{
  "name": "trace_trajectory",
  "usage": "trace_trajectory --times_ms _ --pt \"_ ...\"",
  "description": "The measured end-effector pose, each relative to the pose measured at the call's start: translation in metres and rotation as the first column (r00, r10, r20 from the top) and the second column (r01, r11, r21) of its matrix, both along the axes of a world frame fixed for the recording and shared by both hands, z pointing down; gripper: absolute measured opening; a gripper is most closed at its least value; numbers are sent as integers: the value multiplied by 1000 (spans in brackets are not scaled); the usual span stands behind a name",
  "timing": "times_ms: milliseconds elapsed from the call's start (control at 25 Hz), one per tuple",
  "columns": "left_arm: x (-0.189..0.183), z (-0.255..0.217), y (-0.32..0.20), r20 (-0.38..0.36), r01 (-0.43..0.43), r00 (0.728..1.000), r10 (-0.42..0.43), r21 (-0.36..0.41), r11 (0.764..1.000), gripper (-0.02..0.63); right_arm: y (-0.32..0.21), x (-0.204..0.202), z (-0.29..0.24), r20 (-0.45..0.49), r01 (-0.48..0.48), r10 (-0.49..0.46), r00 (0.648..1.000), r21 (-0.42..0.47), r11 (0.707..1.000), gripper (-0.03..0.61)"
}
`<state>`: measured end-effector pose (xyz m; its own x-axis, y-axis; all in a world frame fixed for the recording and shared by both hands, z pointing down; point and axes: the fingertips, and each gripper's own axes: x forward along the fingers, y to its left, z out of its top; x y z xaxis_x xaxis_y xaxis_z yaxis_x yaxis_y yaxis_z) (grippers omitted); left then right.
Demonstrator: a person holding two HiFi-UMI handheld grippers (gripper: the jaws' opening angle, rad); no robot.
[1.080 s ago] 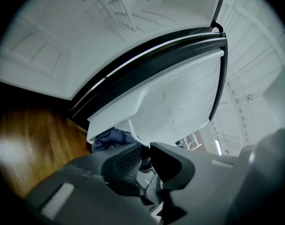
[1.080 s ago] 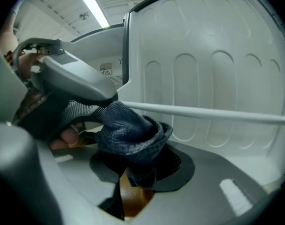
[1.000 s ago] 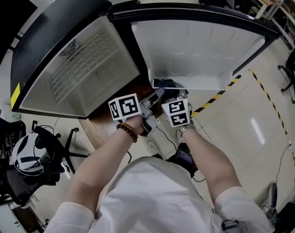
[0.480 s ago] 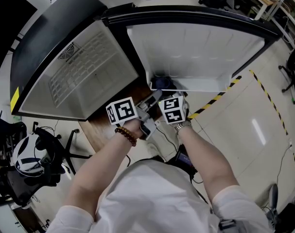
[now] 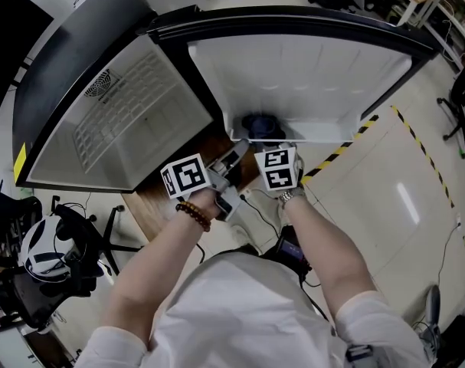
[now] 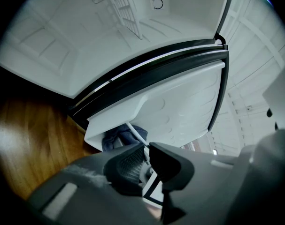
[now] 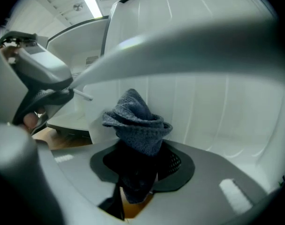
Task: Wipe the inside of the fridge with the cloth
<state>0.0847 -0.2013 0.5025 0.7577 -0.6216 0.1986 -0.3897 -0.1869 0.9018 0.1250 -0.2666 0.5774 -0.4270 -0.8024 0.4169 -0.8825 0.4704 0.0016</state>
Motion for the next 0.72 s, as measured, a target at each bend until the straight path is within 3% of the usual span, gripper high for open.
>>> trace_trajectory --times_ms 200,440,520,720 --pt "-8 4 -2 92 -12 996 9 36 999 38 -1 24 2 -1 -43 43 999 -1 999 140" --pt "3 -4 0 -28 -11 1000 12 21 1000 38 0 55 2 -21 -96 96 995 -1 995 140" --pt "1 1 1 -18 -2 1000 2 1 1000 38 0 65 2 -29 -117 117 993 -3 993 140" --pt "8 -2 2 -88 -7 996 6 -5 1000 38 0 95 3 -48 -182 181 982 -7 983 140"
